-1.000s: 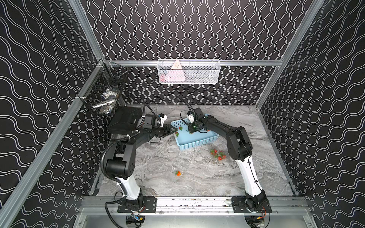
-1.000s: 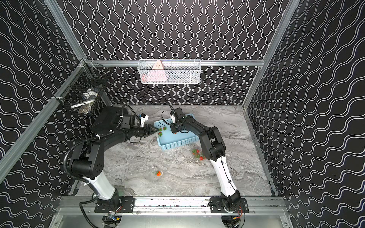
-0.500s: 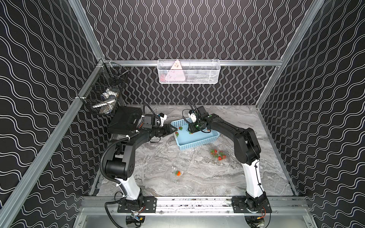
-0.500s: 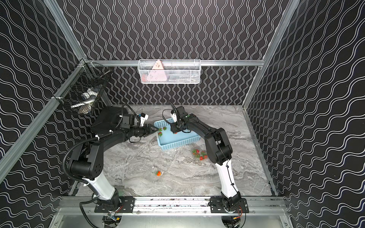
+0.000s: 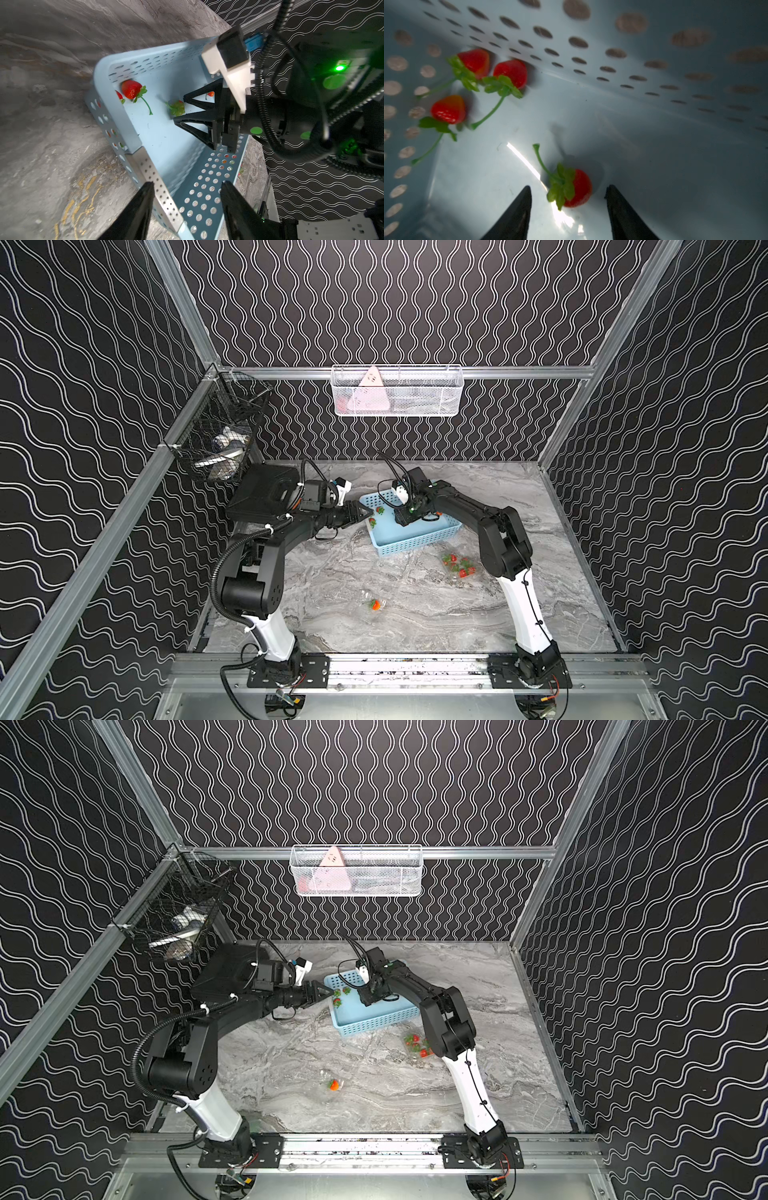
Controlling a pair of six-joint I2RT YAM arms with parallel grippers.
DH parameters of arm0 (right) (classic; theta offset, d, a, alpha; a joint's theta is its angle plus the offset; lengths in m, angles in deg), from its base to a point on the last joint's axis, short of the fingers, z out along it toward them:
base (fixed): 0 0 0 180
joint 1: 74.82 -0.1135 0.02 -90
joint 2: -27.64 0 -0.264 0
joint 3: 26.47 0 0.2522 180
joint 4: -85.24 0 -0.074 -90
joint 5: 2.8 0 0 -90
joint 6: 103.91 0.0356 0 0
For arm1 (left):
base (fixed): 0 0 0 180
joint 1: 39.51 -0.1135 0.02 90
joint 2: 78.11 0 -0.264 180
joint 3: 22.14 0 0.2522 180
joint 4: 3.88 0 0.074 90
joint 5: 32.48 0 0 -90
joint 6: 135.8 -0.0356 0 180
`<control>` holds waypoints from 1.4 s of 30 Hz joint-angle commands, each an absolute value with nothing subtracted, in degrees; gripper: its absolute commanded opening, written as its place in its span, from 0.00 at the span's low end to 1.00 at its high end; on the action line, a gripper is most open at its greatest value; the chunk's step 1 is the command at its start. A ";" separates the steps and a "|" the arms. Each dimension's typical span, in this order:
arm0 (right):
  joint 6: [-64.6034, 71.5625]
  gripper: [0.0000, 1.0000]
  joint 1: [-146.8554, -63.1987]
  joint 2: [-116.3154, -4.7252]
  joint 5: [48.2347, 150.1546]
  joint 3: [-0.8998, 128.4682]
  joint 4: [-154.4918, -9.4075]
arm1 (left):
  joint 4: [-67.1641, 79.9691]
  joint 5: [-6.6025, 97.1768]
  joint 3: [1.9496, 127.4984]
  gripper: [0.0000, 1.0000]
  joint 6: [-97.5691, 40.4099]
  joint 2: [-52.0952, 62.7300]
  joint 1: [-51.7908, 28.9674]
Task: Pack strawberries into containers
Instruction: Pick up the strawberry from the basket.
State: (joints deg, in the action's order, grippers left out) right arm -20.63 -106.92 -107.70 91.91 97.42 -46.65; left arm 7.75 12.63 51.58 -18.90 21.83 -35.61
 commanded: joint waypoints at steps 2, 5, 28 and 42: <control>-23.05 0.58 -107.50 -108.57 88.70 97.17 -45.64 | 8.34 11.99 52.09 0.57 -20.41 21.80 -35.73; -23.13 0.56 -107.52 -108.94 87.94 96.83 -46.19 | 7.95 11.84 52.09 0.57 -20.20 21.98 -35.82; -22.12 0.17 -108.00 -105.55 87.15 97.16 -46.46 | 7.98 11.99 52.00 0.57 -20.22 21.34 -35.82; -17.99 0.17 -108.17 -95.24 91.77 94.51 -44.58 | 7.60 11.68 51.78 0.57 -19.87 20.59 -35.82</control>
